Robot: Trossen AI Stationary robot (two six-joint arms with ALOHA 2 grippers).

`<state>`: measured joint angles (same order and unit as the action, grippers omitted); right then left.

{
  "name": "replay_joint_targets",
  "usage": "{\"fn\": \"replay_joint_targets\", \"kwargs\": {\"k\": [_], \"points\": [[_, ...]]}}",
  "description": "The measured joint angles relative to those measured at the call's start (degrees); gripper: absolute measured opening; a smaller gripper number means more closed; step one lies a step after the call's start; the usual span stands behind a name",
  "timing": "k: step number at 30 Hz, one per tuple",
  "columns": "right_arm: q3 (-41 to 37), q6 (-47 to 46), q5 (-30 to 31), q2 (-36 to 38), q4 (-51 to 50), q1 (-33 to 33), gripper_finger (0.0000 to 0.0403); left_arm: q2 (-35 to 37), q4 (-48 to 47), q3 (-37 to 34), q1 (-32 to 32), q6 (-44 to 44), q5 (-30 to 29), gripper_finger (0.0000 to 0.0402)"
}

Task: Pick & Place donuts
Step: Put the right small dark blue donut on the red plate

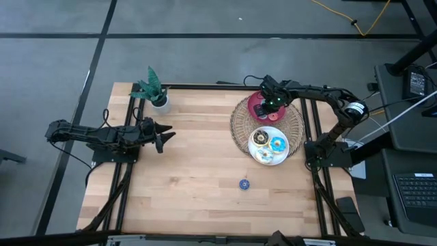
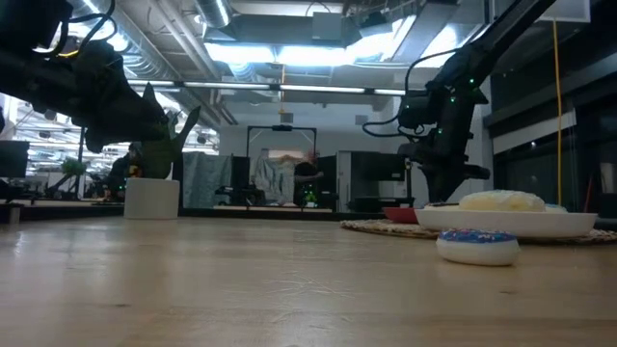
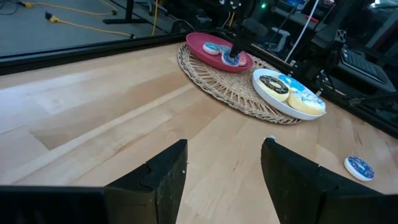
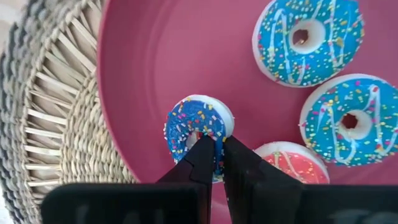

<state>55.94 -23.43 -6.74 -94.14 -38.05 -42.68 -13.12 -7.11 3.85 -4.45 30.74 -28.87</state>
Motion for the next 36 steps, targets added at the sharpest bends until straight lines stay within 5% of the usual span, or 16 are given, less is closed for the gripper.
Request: {"fn": "replay_joint_targets", "kwargs": {"k": [6,29,36], "points": [[-0.02,0.18,-0.12,-0.33,-0.16,0.02,0.0046,0.01,0.0,0.0,-0.02,0.0,0.01,0.0196],[-0.02,6.52,-0.68,-0.2,-0.01,0.61,0.0235,0.01,0.0,0.0,-0.02,0.0,0.03,0.0196],[0.97,5.9,-0.8,-0.2,-2.54,0.76,0.0258,-0.01,0.0,0.0,-0.02,0.0,0.02,0.0196]]}}
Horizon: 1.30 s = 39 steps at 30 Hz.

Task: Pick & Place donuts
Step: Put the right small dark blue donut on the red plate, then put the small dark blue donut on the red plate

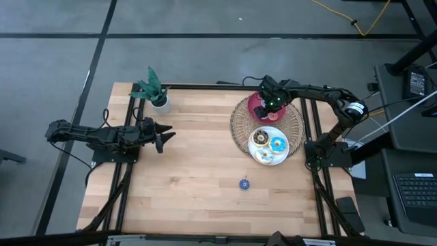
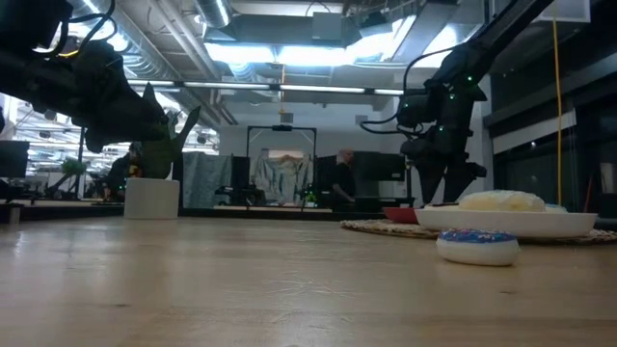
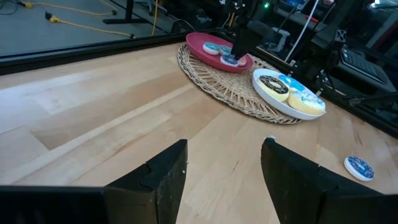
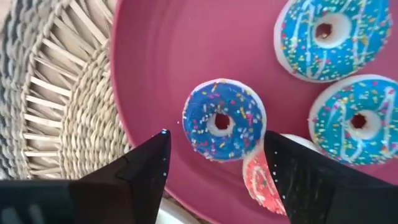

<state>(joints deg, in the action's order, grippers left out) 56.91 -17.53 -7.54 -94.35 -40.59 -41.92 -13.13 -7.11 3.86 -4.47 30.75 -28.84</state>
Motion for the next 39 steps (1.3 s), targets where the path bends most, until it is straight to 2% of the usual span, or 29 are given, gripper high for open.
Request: {"fn": "replay_joint_targets", "kwargs": {"k": [8,17,26,39], "points": [[2.74,3.37,6.21,0.76,-2.61,-0.01,0.0259,0.02,0.0,0.0,0.0,0.0,0.0,0.0196],[3.27,5.86,5.57,4.49,-5.96,2.83,0.0259,0.02,0.0,0.0,0.01,0.0,0.0,0.0196],[3.27,10.49,5.33,9.48,-6.12,12.11,0.0259,0.01,0.0,0.0,0.0,0.0,0.0,0.0196],[3.27,10.7,4.32,10.4,-4.56,28.75,0.0259,0.0,0.0,0.0,0.0,0.0,0.0,0.0196]]}}
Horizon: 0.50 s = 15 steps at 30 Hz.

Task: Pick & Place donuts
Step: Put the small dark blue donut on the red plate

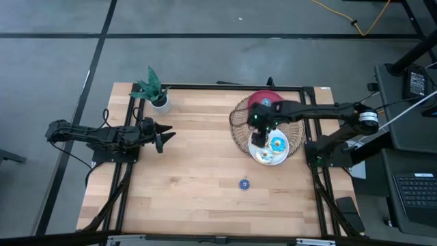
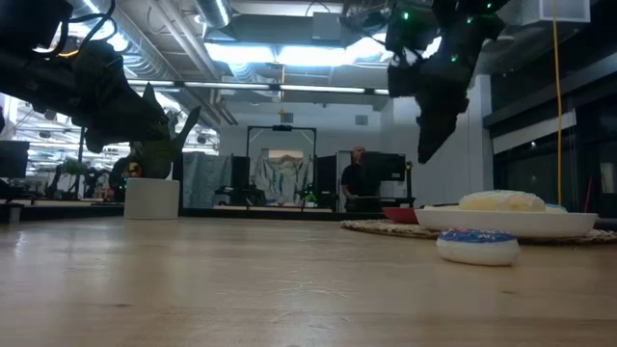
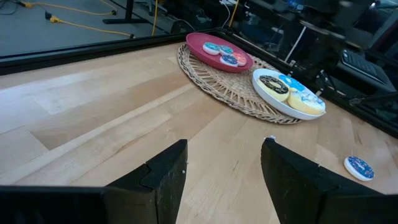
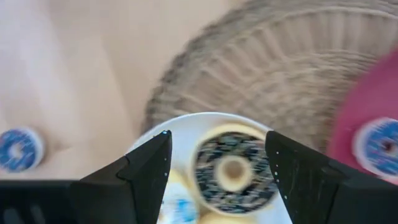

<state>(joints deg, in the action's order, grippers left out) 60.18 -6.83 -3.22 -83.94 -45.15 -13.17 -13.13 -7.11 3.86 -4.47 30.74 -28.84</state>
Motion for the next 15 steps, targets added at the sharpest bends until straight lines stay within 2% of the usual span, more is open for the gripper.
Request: {"fn": "replay_joint_targets", "kwargs": {"k": [15], "points": [[0.0,-0.42,-0.02,-1.0,3.16,21.77,0.0259,0.02,0.0,0.0,0.0,0.0,0.0,0.0196]]}}
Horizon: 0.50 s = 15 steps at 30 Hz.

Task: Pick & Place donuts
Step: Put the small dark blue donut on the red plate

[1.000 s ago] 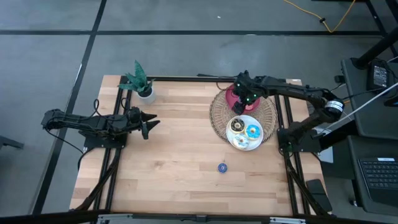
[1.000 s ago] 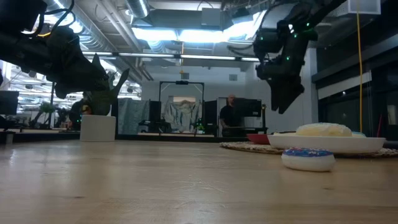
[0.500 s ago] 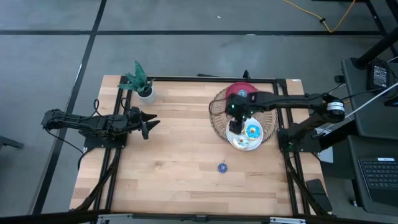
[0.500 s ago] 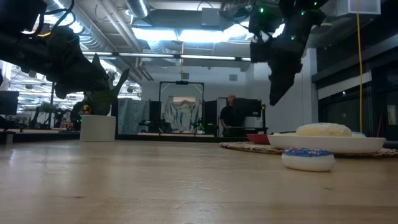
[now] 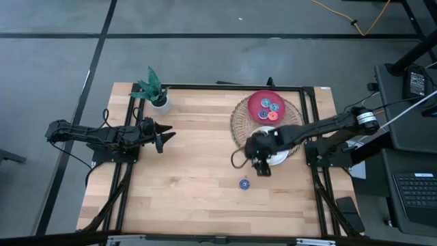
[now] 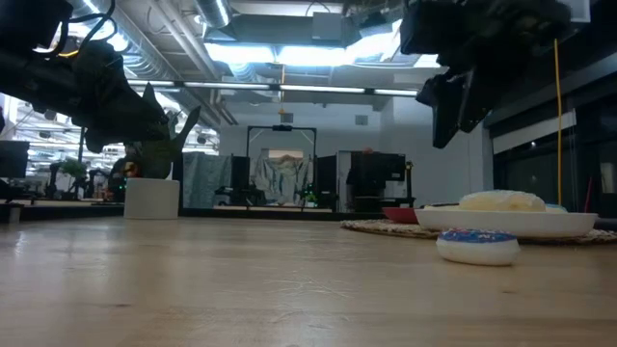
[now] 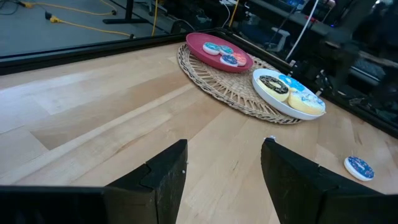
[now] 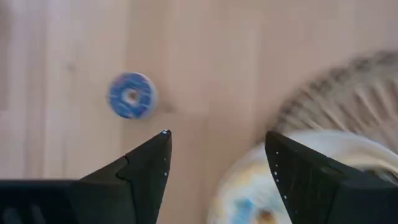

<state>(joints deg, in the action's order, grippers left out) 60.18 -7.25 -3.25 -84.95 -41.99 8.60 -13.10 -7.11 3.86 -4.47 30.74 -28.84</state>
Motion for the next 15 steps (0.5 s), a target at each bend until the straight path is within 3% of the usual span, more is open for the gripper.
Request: {"fn": "replay_joint_targets", "kwargs": {"k": [15], "points": [[0.02,0.03,0.05,-9.06,5.21,12.83,0.0259,-0.02,0.0,0.0,0.0,0.0,0.08,0.0196]]}}
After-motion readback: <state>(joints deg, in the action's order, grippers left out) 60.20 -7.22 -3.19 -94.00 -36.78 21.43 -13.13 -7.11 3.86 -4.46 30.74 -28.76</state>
